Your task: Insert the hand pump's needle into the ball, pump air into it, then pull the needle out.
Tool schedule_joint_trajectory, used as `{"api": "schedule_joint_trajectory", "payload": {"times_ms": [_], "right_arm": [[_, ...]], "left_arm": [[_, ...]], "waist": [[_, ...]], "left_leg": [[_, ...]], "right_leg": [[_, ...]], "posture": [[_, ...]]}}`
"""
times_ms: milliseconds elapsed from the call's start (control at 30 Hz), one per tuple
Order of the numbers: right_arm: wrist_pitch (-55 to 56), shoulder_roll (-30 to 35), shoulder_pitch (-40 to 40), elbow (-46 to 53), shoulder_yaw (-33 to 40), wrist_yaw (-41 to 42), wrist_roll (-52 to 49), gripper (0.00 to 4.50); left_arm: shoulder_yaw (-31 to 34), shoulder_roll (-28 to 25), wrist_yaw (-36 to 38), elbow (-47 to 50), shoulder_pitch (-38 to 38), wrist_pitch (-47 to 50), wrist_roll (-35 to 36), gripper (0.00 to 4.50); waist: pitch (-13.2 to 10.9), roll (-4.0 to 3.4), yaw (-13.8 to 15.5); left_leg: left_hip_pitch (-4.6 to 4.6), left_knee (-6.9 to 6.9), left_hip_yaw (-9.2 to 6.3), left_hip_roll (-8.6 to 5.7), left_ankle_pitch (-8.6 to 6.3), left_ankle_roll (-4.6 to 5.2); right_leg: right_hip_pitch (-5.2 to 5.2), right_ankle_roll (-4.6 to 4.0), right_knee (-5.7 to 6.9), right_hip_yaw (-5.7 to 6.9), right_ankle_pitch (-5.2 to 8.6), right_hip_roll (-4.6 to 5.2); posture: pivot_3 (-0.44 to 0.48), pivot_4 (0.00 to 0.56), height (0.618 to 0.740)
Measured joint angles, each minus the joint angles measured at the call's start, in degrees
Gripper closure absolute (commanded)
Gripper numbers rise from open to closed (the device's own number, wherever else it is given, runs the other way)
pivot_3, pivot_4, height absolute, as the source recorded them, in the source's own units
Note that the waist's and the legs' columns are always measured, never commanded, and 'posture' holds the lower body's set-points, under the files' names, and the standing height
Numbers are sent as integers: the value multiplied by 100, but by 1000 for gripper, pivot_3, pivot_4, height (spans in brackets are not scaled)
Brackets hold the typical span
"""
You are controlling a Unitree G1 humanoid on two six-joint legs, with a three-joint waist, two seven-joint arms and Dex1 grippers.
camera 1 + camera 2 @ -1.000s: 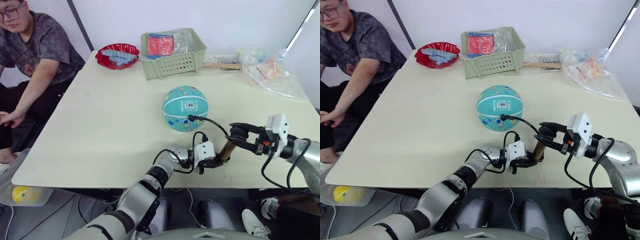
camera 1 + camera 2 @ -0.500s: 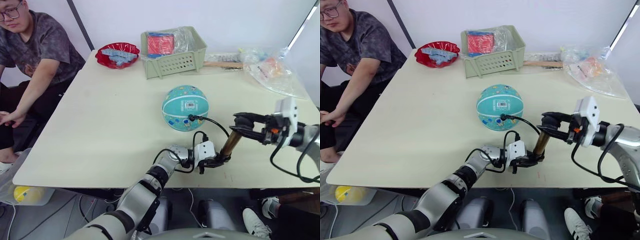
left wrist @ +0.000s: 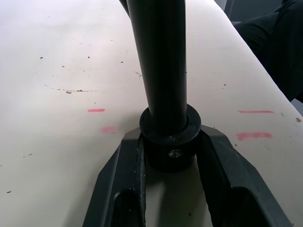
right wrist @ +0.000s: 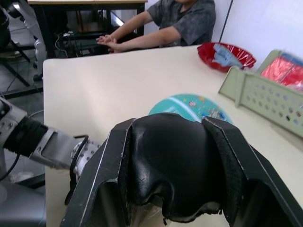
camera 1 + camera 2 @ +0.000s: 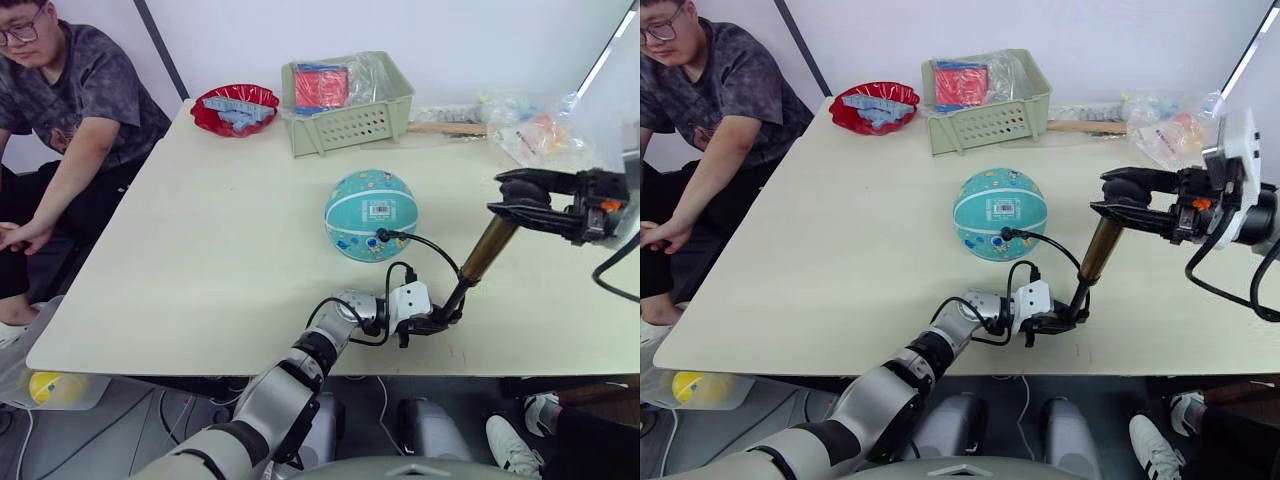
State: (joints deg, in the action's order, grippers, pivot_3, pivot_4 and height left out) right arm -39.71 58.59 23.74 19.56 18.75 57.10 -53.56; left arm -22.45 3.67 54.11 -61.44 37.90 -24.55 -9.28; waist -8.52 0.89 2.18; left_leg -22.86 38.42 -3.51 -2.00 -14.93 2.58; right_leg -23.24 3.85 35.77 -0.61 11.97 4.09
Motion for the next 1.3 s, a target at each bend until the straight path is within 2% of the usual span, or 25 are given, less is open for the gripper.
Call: {"api": "schedule_joint_trajectory", "payload": {"times_ms": [233, 600, 633, 667, 800, 933, 1100, 1300], "right_arm": [[-271, 102, 181, -132, 4, 0, -85, 2867], [587, -408, -845, 300, 159, 0, 435, 2867], [895, -664, -1128, 338, 39, -15, 628, 2867], [970, -724, -1211, 346, -28, -29, 708, 2867], [1684, -1331, -1836, 251, -440, -141, 1310, 2867], [2368, -1627, -2143, 52, -829, -143, 1847, 2867], [2910, -1817, -2350, -280, -1211, -151, 2397, 2867], [3116, -1855, -2313, -332, -1323, -151, 2508, 2867]], "left_arm": [[3, 15, 14, 0, 25, -1, 3, 3411], [1, -2, -47, -49, 16, 11, -3, 3411], [-5, -14, -44, -72, -1, 12, -13, 3411], [-5, -17, -44, -72, -2, 12, -13, 3411], [-6, -30, -49, -79, -2, 13, -20, 3411], [-6, -37, -63, -85, -18, 22, -28, 3411], [-7, -25, -75, -77, -31, 22, -31, 3411], [-7, -27, -78, -70, -33, 22, -48, 3411]], "waist": [[-7, -7, 6], [9, 14, -2], [34, 52, -3], [39, 59, -3], [51, 69, -6], [69, 78, -13], [76, 64, -12], [79, 59, -10]], "left_leg": [[-13, -1, 1, 0, 0, 0], [12, 0, -1, 4, 0, 0], [15, -3, -9, 13, 0, -1], [15, -2, -10, 15, 0, -1], [18, -2, -5, 12, 0, -1], [26, -3, -8, 15, -1, -1], [28, -3, -5, 13, -1, -1], [28, -3, -5, 12, -1, -1]], "right_leg": [[-12, -1, 0, -2, -1, 3], [7, 1, -1, 1, 1, -3], [10, 0, -1, 8, 1, -8], [10, -1, -1, 10, 2, -9], [11, 0, -1, 5, 0, -10], [16, 0, 0, 9, 2, -16], [17, 0, 0, 7, 2, -18], [18, 0, 0, 7, 2, -17]], "posture": [[0, 150, 738], [0, 150, 738], [0, 150, 738], [0, 150, 738], [0, 150, 738], [0, 150, 738], [0, 150, 738], [0, 150, 738]]}}
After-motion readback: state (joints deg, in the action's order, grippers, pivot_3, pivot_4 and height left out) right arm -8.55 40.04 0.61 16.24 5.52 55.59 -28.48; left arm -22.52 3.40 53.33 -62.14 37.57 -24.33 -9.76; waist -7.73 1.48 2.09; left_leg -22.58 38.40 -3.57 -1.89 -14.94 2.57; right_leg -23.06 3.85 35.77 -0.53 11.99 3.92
